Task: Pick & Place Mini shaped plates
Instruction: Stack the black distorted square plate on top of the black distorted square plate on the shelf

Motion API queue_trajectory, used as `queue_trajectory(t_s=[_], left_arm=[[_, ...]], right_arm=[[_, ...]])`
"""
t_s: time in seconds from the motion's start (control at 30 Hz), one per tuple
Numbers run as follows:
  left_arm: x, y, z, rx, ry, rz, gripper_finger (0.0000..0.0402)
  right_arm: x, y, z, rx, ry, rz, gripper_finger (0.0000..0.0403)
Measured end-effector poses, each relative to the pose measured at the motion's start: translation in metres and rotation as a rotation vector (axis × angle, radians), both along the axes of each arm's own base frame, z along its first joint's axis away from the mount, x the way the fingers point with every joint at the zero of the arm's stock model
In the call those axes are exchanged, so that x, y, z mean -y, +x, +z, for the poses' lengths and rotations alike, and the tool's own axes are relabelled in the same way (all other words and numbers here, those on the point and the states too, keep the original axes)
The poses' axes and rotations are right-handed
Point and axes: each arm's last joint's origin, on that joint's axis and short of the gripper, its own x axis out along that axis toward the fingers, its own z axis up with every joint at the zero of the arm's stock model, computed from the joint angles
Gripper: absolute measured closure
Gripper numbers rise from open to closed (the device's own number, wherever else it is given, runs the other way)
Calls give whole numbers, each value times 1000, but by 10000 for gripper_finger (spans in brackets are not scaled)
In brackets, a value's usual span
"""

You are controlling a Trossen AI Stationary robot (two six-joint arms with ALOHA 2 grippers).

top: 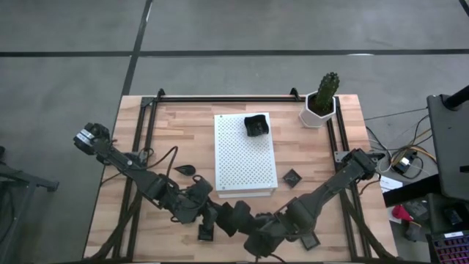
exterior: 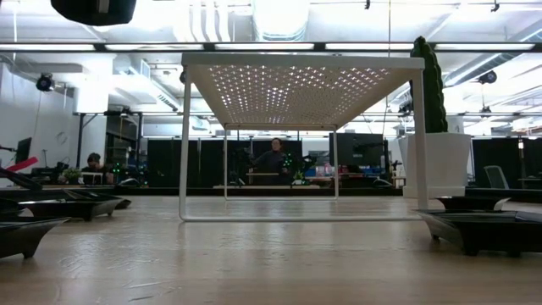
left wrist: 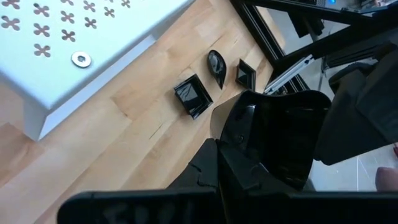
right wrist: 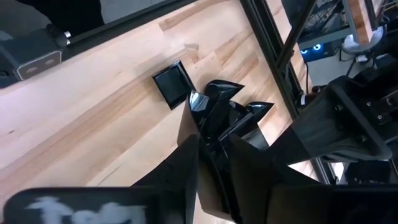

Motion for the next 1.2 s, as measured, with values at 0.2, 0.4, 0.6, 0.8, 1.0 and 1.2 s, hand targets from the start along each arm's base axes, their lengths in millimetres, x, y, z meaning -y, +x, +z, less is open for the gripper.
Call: queue_trajectory(t_s=[0.2, 0.4, 0.6, 0.8, 1.0, 1.2], left_arm=[[0, 0, 1, 4, -2, 0, 401], [0, 0, 1, 8, -8, -2, 401], [0, 0, 6, 23, -15, -10, 401], [0, 0, 9, 31, -12, -15, 402], [1, 0, 11, 40, -1, -24, 401], [1, 0, 11, 44, 16, -33, 398]], right_arm=[[1, 0, -1, -8, 6, -13, 340], [3, 1, -1, -12, 5, -18, 356], [5, 1, -2, -38, 10, -10, 367], [5, 0, -3, -47, 2, -5, 390], [5, -1, -3, -54, 5, -13, 394], [5, -1, -3, -55, 11, -21, 394]])
